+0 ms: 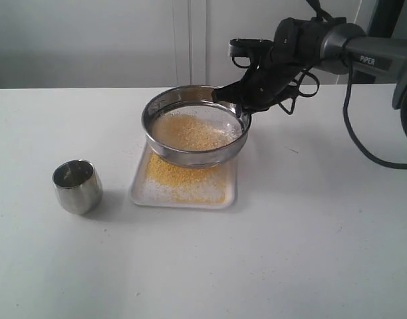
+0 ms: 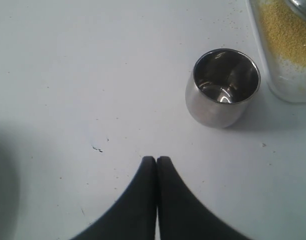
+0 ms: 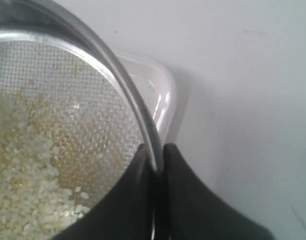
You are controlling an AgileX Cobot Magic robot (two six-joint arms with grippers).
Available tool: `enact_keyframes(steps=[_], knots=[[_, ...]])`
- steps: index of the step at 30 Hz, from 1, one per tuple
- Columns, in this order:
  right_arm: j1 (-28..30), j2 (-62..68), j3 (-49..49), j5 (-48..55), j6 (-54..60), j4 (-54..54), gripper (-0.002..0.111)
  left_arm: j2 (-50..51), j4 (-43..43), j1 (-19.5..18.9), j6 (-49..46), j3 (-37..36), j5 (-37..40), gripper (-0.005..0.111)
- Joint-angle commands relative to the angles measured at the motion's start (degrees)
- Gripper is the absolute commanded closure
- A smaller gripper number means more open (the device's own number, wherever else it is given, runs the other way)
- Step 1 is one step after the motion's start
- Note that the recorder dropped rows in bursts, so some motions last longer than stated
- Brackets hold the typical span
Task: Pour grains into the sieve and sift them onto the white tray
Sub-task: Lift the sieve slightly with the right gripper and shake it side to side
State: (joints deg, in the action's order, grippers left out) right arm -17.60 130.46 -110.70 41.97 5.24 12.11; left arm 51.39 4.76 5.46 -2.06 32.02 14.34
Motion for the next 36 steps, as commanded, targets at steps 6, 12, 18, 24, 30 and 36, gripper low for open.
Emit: enact_keyframes(steps=[6, 12, 18, 24, 30, 36], knots=[[-0.29, -1.07, -0.69, -1.15, 11.80, 7.04, 0.108, -0.47, 0.15, 0.45, 0.07, -0.44, 0.23, 0.107], [-0.48, -0.95, -0.70, -3.89, 2.02, 4.51, 0.108, -0.47, 0.15, 0.45, 0.07, -0.44, 0.23, 0.107], [0.02, -0.82, -0.83, -4.18, -3.87, 4.32, 0.108, -0.47, 0.15, 0.45, 0.07, -0.44, 0.23, 0.107], [-0.06, -0.73, -1.40, -3.55, -0.01, 4.16, 0.108, -0.47, 0.15, 0.45, 0.07, -0.44, 0.23, 0.107], [0.39, -0.73, -1.94, -4.76, -6.65, 4.09, 0.108, -0.47, 0.15, 0.45, 0.07, -0.44, 0.23, 0.107], [0.52, -0.60, -2.21, -4.04, -4.24, 2.47, 0.108, -0.47, 0.15, 0.45, 0.07, -0.44, 0.23, 0.107]])
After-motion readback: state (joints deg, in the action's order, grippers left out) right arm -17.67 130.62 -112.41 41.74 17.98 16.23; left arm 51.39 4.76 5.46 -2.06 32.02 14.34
